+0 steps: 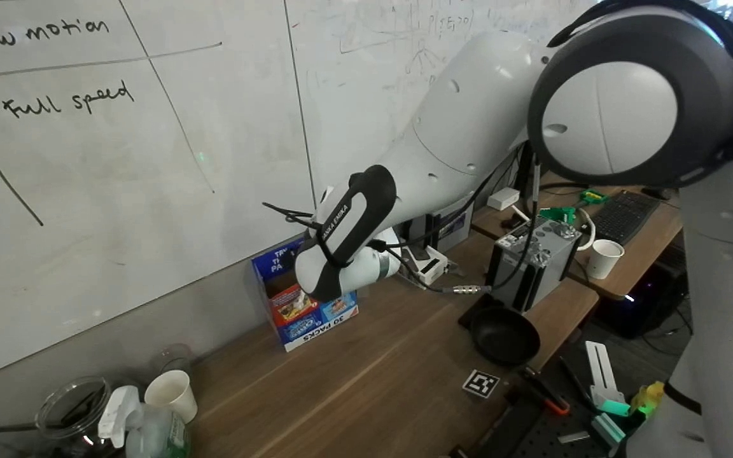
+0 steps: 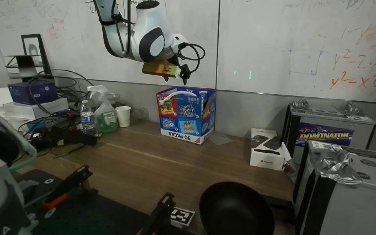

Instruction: Put the ropes in the box

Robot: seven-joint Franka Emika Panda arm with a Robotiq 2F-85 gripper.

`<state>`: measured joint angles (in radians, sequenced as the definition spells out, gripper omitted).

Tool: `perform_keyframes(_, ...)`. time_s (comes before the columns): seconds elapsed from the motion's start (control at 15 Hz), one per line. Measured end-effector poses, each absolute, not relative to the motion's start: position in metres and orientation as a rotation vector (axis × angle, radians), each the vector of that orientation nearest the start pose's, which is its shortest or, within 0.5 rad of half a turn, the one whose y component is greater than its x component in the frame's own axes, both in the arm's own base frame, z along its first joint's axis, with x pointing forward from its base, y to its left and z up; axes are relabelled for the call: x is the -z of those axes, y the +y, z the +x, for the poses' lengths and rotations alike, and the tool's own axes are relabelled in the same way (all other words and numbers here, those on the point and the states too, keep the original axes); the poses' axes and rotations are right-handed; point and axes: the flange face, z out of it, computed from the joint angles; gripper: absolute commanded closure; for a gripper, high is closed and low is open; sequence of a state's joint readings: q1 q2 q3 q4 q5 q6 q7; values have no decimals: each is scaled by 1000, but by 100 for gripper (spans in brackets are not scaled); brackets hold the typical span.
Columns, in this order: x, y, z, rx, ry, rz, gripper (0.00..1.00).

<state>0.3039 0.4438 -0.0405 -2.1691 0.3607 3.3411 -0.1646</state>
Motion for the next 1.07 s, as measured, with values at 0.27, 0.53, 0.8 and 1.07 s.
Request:
perform_keyframes(0.27,-227,93,578,886,-18,-3056,0)
perform_keyframes(0.53,-203,123,574,507,-69,-3201,0)
perform_keyframes(0.8,-208,178,587,381,-147,-3238,0)
perform_keyframes(1.07,-214,191,605,355,-157,-3231,0)
